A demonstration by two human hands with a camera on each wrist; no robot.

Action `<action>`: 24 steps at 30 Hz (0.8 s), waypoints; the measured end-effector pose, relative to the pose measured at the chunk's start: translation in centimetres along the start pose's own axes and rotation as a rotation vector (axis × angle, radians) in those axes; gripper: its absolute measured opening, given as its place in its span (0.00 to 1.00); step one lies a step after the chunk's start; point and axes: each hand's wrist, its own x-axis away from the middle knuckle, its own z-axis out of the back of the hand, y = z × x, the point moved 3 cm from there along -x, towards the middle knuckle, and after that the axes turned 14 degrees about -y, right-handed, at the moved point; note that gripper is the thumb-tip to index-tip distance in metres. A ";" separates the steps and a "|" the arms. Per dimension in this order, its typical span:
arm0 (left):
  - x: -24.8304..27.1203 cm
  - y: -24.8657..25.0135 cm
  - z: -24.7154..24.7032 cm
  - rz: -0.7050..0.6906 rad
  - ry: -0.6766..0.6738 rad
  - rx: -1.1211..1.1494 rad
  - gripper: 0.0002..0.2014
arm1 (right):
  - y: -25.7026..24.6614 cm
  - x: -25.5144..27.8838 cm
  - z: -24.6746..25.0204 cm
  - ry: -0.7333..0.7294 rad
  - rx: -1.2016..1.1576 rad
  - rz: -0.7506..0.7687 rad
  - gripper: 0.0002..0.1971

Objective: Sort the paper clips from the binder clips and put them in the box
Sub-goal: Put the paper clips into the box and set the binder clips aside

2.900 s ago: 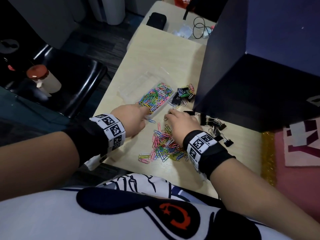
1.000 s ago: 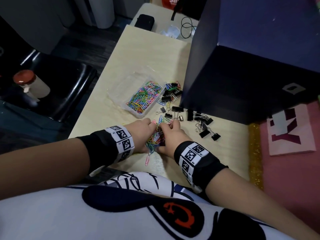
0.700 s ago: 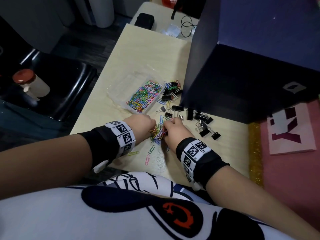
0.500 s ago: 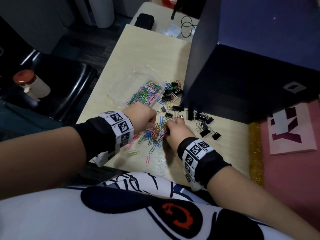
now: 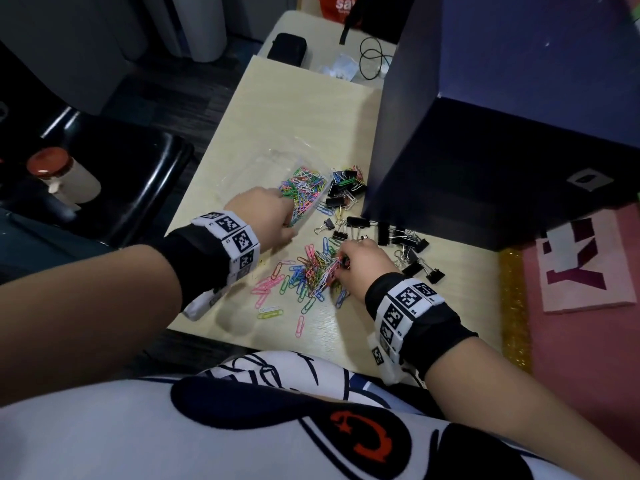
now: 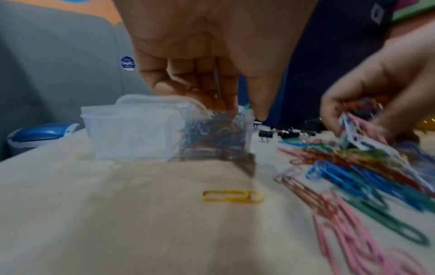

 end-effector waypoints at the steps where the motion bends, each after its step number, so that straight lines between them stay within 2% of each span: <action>1: 0.1 0.2 -0.1 -0.015 -0.002 -0.030 0.12 | -0.1 0.1 0.3 -0.003 -0.004 0.002 0.16; 6: 0.6 0.5 -0.3 -0.067 -0.055 -0.187 0.10 | -1.1 0.0 2.1 0.007 -0.027 0.041 0.19; 12: 2.5 0.1 -1.1 -0.186 -0.093 -0.276 0.10 | -3.4 -0.9 3.8 0.170 -0.216 0.130 0.13; 17: 3.0 0.1 -1.5 -0.194 -0.114 -0.336 0.11 | -5.0 -2.0 4.3 0.284 -0.405 0.096 0.19; 20: 3.0 -0.2 -1.5 -0.185 -0.119 -0.320 0.11 | -5.7 -2.6 4.1 0.243 -0.470 0.102 0.28; 24: 2.8 -0.8 -1.5 -0.151 -0.136 -0.225 0.10 | -5.7 -2.8 4.0 0.207 -0.406 0.128 0.26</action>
